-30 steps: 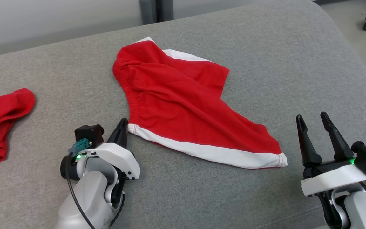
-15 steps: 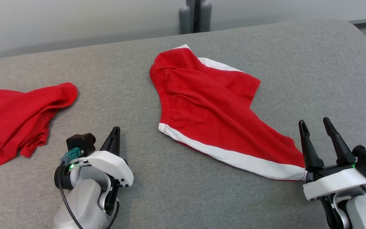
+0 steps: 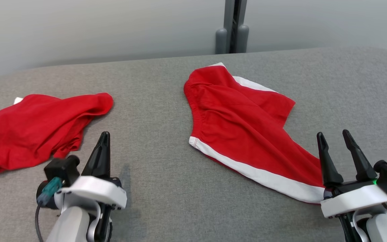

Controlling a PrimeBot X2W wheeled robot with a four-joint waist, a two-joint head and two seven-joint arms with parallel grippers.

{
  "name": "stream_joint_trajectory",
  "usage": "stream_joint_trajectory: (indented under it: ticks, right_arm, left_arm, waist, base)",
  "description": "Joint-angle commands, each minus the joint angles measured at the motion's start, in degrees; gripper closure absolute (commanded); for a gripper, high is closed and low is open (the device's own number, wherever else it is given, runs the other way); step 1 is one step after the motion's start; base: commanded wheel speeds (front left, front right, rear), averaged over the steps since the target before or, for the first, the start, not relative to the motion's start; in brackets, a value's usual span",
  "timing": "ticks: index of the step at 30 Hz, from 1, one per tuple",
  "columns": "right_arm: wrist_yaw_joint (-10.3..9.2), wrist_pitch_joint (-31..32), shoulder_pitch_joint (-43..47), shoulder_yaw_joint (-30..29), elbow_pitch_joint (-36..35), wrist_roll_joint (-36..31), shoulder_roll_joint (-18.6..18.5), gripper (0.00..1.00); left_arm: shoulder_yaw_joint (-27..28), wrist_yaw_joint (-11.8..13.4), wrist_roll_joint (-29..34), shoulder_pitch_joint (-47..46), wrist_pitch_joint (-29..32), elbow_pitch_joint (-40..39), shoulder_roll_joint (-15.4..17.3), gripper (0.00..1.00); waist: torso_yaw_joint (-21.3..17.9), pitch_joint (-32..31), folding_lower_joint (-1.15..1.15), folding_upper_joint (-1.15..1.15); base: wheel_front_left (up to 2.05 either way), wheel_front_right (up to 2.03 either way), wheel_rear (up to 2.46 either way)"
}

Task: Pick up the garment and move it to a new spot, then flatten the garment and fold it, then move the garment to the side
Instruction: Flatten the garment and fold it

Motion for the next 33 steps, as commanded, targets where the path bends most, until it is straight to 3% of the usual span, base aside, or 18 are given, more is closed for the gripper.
stream_joint_trajectory:
  ticks: [1,8,9,10,17,23,33]
  right_arm:
    - [-0.02,-0.08,0.98,-0.14,-0.35,-0.24,0.01,0.0]
    - [-0.02,-0.08,2.75,-0.84,-1.58,-0.71,0.52,0.0]
    - [-0.02,-0.08,3.01,-1.0,-1.67,-0.75,0.61,0.0]
    - [-0.02,-0.08,3.27,-1.11,-1.75,-0.8,0.75,0.0]
    - [-0.02,-0.08,3.95,-0.68,-1.41,-0.93,1.0,0.0]
    - [-0.02,-0.08,3.47,-0.44,-1.11,-0.87,1.17,0.0]
    - [-0.02,-0.08,2.72,0.03,-1.21,-0.3,0.96,0.0]
  left_arm:
    - [0.95,-0.85,0.65,1.7,-0.22,-2.26,0.03,1.0]
    - [6.68,-4.59,5.82,12.14,-0.22,-15.58,-1.38,1.0]
    - [7.3,-4.92,6.15,13.41,-0.22,-16.53,-1.65,0.63]
    - [7.89,-5.29,6.55,14.48,-0.22,-17.53,-2.01,0.0]
    - [9.76,-5.9,6.56,18.36,-0.22,-19.23,-3.34,0.0]
    - [7.85,-4.32,3.88,17.74,-0.22,-19.63,-3.32,0.0]
    - [6.89,-3.91,3.23,16.95,-0.22,-18.79,-3.36,0.0]
  waist:
    - [0.98,-0.92,0.0,0.0]
    - [2.91,-2.67,0.0,0.0]
    - [3.12,-2.83,0.0,0.0]
    - [3.33,-2.96,0.0,0.0]
    - [3.86,-3.32,0.0,0.0]
    - [3.64,-3.18,0.0,0.0]
    - [2.59,-1.66,0.0,0.0]
  base:
    - [0.0,0.0,0.0]
    - [0.0,0.0,0.0]
    - [0.0,0.0,0.0]
    - [0.0,0.0,0.0]
    - [0.0,0.0,0.0]
    - [0.0,0.0,0.0]
    - [0.0,0.0,0.0]
